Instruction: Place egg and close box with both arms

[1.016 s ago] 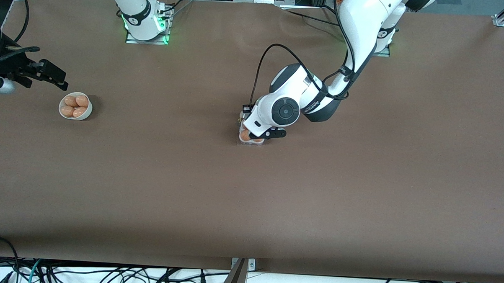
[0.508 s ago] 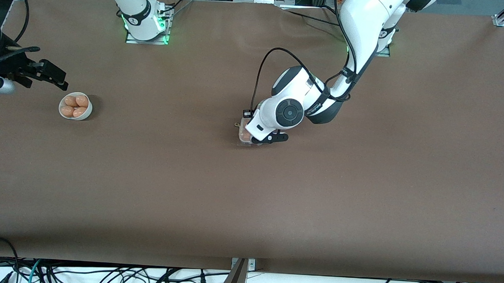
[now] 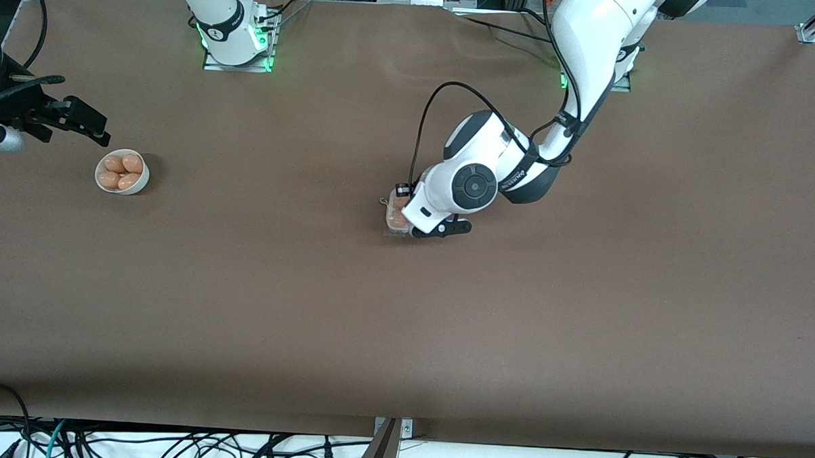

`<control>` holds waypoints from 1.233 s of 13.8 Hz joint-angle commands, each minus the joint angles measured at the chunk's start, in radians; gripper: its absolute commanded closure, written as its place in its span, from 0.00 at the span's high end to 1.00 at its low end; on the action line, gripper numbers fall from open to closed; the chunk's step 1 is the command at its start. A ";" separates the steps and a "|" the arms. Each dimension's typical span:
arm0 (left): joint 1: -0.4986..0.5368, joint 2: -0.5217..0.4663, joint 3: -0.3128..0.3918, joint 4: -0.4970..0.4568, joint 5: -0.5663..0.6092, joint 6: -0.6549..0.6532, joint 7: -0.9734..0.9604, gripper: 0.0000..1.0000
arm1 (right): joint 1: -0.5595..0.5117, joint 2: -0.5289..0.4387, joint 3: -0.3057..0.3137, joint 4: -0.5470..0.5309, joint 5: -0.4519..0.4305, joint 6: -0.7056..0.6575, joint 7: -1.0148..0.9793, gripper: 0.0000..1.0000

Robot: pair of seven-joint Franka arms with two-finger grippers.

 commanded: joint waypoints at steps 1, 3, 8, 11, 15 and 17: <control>0.001 -0.023 0.046 0.041 0.032 -0.014 -0.002 0.84 | -0.003 0.003 0.001 0.012 0.015 -0.006 0.000 1.00; 0.003 -0.075 0.066 0.048 0.128 -0.046 0.000 0.98 | -0.003 0.003 0.003 0.012 0.015 -0.006 0.000 1.00; 0.115 -0.227 0.066 0.048 0.262 -0.089 -0.002 1.00 | -0.003 0.003 0.001 0.012 0.015 -0.004 0.000 1.00; 0.178 -0.300 0.066 0.049 0.378 -0.149 0.001 1.00 | -0.004 0.003 0.001 0.012 0.015 -0.004 0.000 1.00; 0.276 -0.340 0.066 0.116 0.419 -0.223 0.020 1.00 | -0.004 0.003 0.001 0.012 0.015 -0.006 0.000 1.00; 0.305 -0.340 0.067 0.178 0.468 -0.307 0.116 1.00 | -0.003 0.003 0.001 0.012 0.015 -0.006 0.000 1.00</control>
